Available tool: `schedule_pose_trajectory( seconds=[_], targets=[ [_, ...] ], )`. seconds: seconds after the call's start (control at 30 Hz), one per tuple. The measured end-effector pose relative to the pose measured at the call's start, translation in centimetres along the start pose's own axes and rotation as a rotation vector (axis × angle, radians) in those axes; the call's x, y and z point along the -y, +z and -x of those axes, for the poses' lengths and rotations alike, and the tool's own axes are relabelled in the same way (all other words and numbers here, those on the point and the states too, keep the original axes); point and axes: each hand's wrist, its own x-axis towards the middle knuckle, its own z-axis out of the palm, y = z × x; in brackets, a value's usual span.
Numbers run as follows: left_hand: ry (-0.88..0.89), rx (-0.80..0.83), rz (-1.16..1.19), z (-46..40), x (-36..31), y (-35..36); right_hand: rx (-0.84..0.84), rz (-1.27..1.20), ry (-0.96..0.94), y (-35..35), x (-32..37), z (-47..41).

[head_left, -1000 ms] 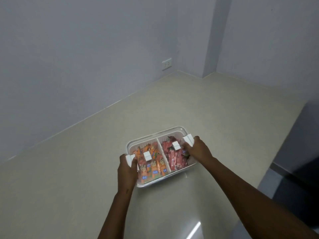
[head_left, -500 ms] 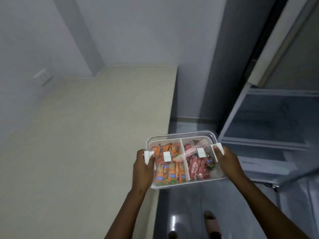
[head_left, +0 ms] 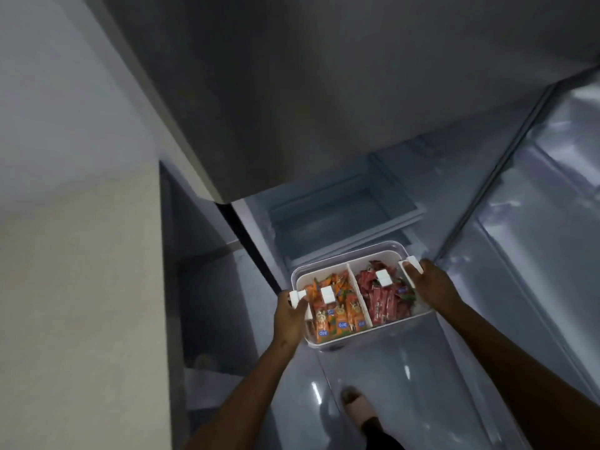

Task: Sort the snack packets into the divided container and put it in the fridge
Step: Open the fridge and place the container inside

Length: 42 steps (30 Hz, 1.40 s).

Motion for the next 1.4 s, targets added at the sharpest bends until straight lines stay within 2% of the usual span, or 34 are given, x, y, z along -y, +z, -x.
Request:
schedule_pose_trajectory(
  seconds=[0.1, 0.2, 0.37, 0.47, 0.57, 0.73, 0.8, 0.9, 0.97, 1.03, 1.1, 1.17, 1.23, 1.27, 1.4],
  targets=[
    [-0.066, 0.017, 0.022, -4.9, -0.5, 2.7, 0.007, -0.025, 0.029, 0.4, -0.6, -5.1],
    [-0.083, -0.102, -0.001, -9.1, -2.1, 4.6, 0.023, -0.040, 0.053, 2.0, -0.7, -9.7],
    [-0.143, -0.206, -0.066, -17.7, -1.4, 5.6, 0.023, -0.055, 0.023, 5.4, 0.3, -16.4],
    [-0.131, -0.287, -0.100, -20.5, -1.4, 6.0, 0.048, -0.061, 0.002, 7.2, 0.8, -20.4],
    [-0.133, -0.269, -0.199, -23.9, -0.4, 5.8, 0.028, -0.077, -0.033, 9.1, 1.7, -23.7],
    [-0.089, -0.316, -0.157, -27.0, -0.3, 6.8, -0.013, -0.194, -0.062, 11.3, 2.6, -27.3],
    [-0.045, -0.332, -0.176, -28.3, -0.3, 6.8, -0.025, -0.253, -0.069, 11.5, 2.6, -28.1],
    [0.123, -0.403, -0.471, -30.3, 0.1, 6.4, -0.012, -0.304, -0.122, 11.5, 2.9, -28.2],
    [0.253, -0.421, -0.604, -30.3, 0.4, 6.9, 0.021, -0.274, -0.228, 12.5, 3.0, -27.2],
    [0.417, -0.373, -0.820, -28.9, 1.3, 8.1, 0.005, 0.007, -0.368, 14.2, 2.0, -25.3],
    [0.610, -0.198, -1.084, -26.7, 3.2, 9.2, -0.057, 0.293, -0.513, 15.6, 0.2, -23.5],
    [0.773, -0.062, -1.221, -25.4, 5.1, 9.5, -0.138, 0.465, -0.558, 16.5, -1.5, -22.7],
    [0.801, -0.033, -1.258, -25.3, 5.7, 9.0, -0.192, 0.506, -0.564, 16.9, -1.6, -23.0],
    [0.797, -0.073, -1.290, -25.6, 5.8, 8.8, -0.188, 0.497, -0.570, 17.0, -1.2, -23.4],
    [0.752, -0.138, -1.363, -27.9, 4.3, 8.9, -0.114, 0.492, -0.606, 16.1, 2.2, -26.4]
  ],
)
